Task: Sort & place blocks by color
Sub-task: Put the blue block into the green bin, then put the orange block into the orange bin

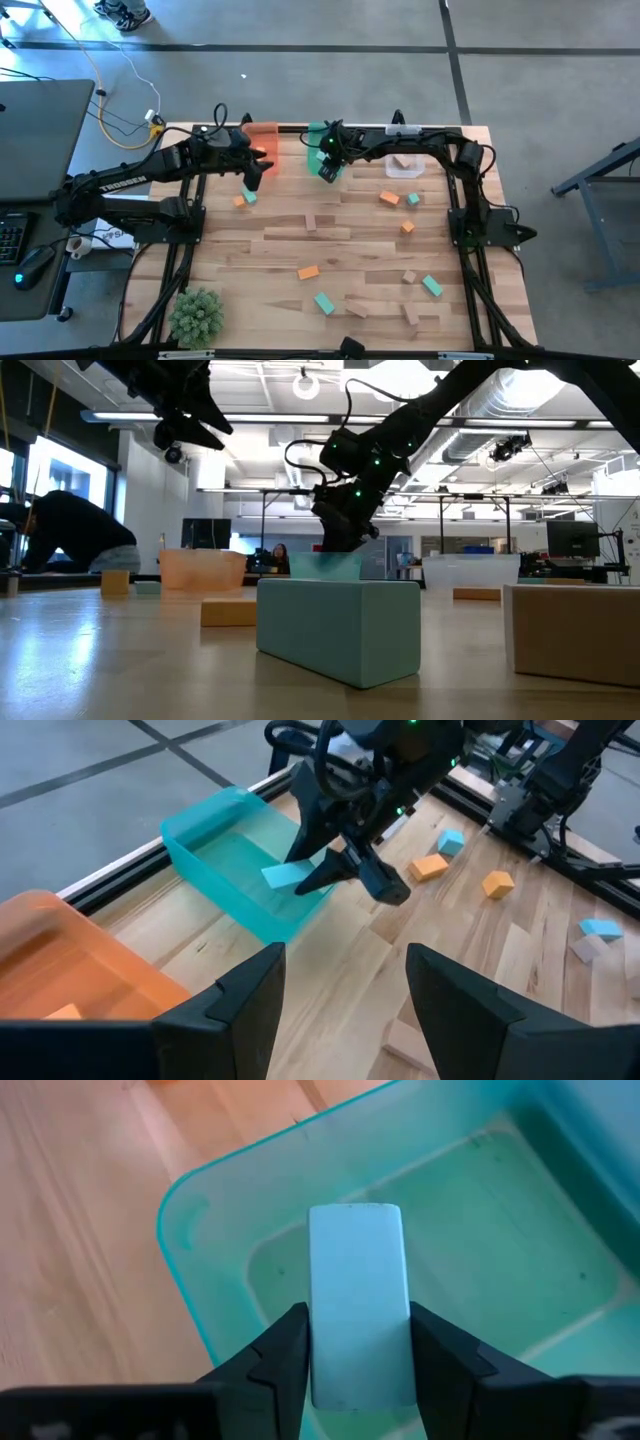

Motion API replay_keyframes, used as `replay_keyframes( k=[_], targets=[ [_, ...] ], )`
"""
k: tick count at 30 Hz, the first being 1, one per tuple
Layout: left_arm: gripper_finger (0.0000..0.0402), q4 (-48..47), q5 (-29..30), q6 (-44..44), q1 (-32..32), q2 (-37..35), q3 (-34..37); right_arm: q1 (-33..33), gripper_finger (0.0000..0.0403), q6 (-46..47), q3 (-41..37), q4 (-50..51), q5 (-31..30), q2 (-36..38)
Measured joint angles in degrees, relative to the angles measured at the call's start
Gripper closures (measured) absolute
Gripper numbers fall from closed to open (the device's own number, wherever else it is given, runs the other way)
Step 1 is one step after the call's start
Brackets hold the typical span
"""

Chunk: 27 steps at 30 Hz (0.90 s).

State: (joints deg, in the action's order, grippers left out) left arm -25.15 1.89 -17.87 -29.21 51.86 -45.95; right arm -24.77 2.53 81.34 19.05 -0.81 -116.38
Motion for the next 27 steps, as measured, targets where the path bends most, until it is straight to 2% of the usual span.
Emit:
replay_keyframes(
  k=[12, 22, 27],
  targets=[
    [0.0204, -2.5, 0.1, 0.0, 0.0, 0.0, 0.0, 0.0, 0.0265, 0.1, 0.0, 0.0, 0.4, 0.0],
    [0.0204, -2.6, -0.2, 0.0, 0.0, 0.0, 0.0, 0.0, 0.0193, 0.4, 0.0, 0.0, 0.4, 0.1],
    [0.0204, -6.4, -0.9, 2.2, 0.0, 0.0, 0.0, 0.0, 0.0181, 0.0, 0.7, 1.7, -0.1, 1.4]
  ],
)
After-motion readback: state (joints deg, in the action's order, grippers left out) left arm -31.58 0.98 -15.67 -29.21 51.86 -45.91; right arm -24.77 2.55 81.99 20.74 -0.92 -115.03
